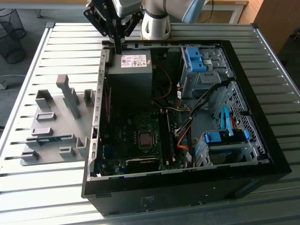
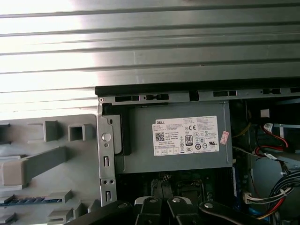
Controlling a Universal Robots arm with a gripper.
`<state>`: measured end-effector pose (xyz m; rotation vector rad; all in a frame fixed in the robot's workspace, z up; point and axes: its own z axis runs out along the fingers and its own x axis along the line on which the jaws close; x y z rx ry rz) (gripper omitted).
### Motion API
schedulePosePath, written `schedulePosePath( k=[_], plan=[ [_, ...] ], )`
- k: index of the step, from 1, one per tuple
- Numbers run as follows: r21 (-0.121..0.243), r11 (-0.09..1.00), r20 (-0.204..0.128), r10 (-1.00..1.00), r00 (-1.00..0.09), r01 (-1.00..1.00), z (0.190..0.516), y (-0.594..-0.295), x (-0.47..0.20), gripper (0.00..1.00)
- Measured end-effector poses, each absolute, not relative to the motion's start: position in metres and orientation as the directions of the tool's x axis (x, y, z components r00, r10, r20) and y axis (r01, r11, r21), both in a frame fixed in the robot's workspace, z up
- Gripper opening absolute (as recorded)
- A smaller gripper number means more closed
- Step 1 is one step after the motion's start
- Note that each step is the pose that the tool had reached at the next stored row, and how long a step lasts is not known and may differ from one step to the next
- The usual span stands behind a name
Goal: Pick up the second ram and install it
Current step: 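Reach for the second ram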
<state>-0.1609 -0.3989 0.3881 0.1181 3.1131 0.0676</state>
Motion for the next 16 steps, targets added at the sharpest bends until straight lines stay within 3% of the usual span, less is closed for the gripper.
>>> schedulePosePath(
  k=[16],
  plan=[
    [0.044, 0.996, -0.024, 0.076, -0.997, 0.075, 0.388, -0.399, -0.173, 0.10]
  ],
)
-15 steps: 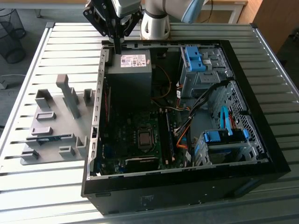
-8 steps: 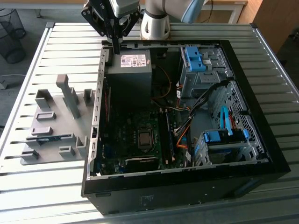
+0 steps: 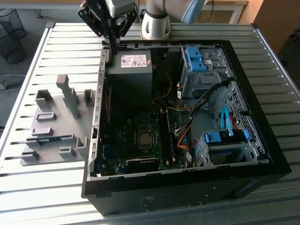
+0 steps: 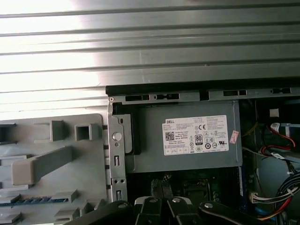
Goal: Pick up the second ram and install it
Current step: 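Reach for the second ram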
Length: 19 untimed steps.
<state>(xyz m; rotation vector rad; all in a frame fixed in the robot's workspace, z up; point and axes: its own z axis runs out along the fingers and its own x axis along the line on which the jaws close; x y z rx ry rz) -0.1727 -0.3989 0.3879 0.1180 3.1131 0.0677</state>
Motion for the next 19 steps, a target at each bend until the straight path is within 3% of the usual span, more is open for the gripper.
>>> schedulePosePath(
  k=[19],
  plan=[
    [0.044, 0.996, -0.024, 0.076, -0.997, 0.075, 0.388, -0.399, -0.184, 0.10]
  ],
)
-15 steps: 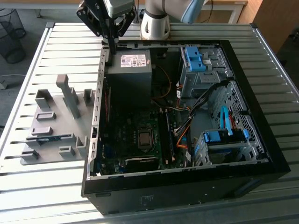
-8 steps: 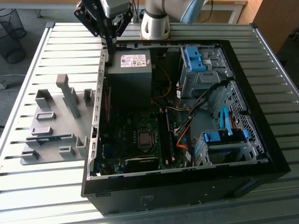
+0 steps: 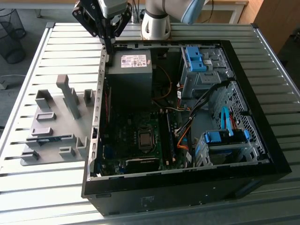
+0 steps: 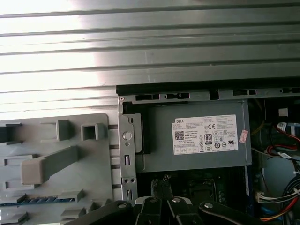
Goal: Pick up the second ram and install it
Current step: 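Reach for the second ram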
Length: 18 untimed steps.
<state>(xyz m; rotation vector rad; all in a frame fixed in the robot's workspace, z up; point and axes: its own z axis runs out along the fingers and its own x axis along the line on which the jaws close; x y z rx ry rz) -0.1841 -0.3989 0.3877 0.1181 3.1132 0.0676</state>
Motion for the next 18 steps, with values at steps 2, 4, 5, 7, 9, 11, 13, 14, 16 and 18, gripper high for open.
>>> schedulePosePath(
  k=[2, 4, 5, 7, 9, 11, 13, 14, 16, 18],
  plan=[
    [0.044, 0.996, -0.024, 0.076, -0.997, 0.075, 0.3876, -0.3989, -0.1850, 0.10],
    [0.044, 0.996, -0.024, 0.076, -0.997, 0.075, 0.3876, -0.3989, -0.1860, 0.10],
    [0.044, 0.996, -0.024, 0.076, -0.997, 0.075, 0.3876, -0.3989, -0.1864, 0.10],
    [0.044, 0.996, -0.024, 0.076, -0.997, 0.075, 0.3875, -0.3989, -0.1874, 0.10],
    [0.044, 0.996, -0.024, 0.076, -0.997, 0.075, 0.3875, -0.3989, -0.1883, 0.10],
    [0.044, 0.996, -0.024, 0.076, -0.997, 0.075, 0.3875, -0.3989, -0.1892, 0.10],
    [0.044, 0.996, -0.024, 0.076, -0.997, 0.075, 0.3874, -0.3989, -0.1900, 0.10],
    [0.044, 0.996, -0.024, 0.076, -0.997, 0.075, 0.3874, -0.3989, -0.1905, 0.10],
    [0.044, 0.996, -0.024, 0.076, -0.997, 0.075, 0.3874, -0.3989, -0.1914, 0.10],
    [0.044, 0.996, -0.024, 0.076, -0.997, 0.075, 0.3873, -0.3989, -0.1924, 0.10]
  ],
)
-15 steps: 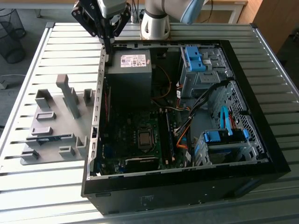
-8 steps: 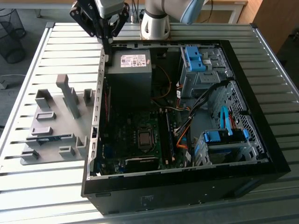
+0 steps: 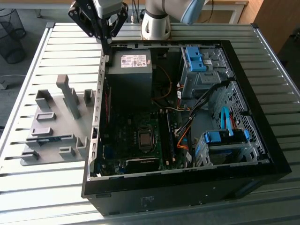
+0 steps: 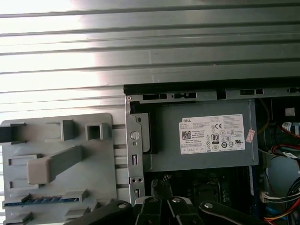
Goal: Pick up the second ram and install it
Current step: 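Reach for the second ram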
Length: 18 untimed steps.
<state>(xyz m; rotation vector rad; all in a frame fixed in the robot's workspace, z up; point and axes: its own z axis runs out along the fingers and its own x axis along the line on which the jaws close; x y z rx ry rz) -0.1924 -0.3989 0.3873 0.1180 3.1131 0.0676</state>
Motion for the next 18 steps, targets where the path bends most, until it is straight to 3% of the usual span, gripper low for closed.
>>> schedulePosePath(
  k=[18],
  plan=[
    [0.044, 0.996, -0.024, 0.076, -0.997, 0.075, 0.3870, -0.3989, -0.2010, 0.10]
  ],
)
